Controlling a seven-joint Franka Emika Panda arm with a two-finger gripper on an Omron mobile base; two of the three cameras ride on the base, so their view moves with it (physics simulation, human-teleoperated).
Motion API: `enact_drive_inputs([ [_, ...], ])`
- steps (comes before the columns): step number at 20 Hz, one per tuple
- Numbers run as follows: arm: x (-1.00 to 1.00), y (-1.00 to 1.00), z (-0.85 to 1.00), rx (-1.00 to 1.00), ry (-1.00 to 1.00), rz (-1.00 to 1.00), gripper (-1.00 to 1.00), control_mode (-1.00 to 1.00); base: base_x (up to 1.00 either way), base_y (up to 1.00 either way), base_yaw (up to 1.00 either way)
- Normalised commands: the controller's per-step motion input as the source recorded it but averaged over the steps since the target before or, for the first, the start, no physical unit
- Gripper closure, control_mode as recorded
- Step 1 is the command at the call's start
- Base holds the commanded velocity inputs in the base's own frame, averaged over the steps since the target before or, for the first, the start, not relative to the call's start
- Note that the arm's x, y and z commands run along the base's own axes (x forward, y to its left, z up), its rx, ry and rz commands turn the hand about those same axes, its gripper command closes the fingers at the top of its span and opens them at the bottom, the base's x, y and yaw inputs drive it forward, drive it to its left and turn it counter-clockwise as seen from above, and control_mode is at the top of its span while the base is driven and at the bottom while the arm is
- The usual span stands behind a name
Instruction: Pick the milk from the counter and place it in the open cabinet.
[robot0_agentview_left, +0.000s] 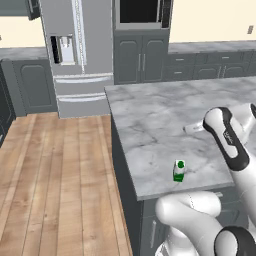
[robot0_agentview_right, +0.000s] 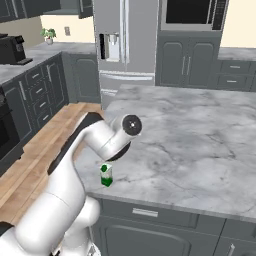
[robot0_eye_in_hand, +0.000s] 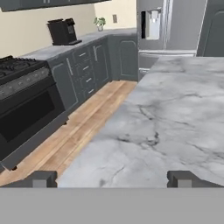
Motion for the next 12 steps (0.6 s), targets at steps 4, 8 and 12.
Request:
enact_drive_inputs([
  [4,0.00,-0.02,-0.50,0.00,-0.20,0.01,-1.00,-1.00,0.00,0.00,0.00],
  [8,0.00,0.00,-0.55,-0.04,-0.08,0.03,-1.00,-1.00,0.00,0.00,0.00],
  [12,0.00,-0.06,-0.11,-0.13,0.00,0.11,-1.00,-1.00,0.00,0.00,0.00],
])
